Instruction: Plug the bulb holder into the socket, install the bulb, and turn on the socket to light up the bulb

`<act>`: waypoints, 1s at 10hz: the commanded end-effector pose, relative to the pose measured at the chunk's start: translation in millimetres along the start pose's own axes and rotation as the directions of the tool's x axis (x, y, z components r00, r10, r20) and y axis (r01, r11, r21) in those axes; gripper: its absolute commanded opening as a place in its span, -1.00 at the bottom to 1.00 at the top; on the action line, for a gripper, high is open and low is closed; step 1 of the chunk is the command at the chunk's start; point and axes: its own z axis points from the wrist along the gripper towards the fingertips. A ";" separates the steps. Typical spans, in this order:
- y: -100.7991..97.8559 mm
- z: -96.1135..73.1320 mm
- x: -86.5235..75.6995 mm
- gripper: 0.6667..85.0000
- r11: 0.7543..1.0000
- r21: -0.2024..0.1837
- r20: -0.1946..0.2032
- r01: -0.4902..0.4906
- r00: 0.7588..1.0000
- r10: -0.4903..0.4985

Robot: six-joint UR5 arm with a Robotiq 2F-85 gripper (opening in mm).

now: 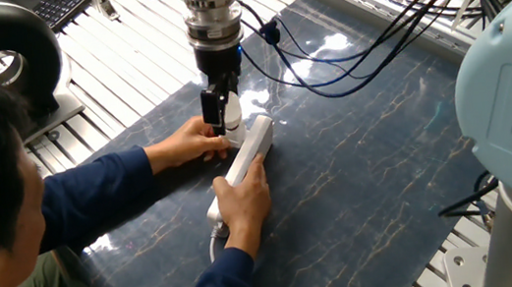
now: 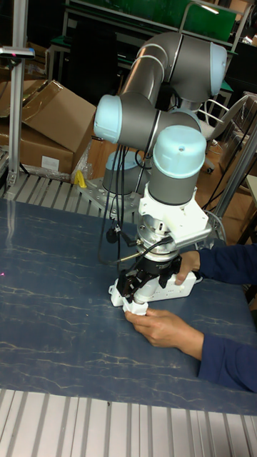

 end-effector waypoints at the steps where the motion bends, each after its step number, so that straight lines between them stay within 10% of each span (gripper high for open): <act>1: -10.5 -7.6 -4.4 1.00 0.997 0.049 -0.006 0.060 0.998 -0.060; 6: 11.6 -15.7 -4.3 1.00 1.000 -0.002 -0.023 -0.008 1.000 0.008; 10: -5.1 -58.2 -13.8 0.92 0.983 0.088 -0.080 0.162 0.985 -0.155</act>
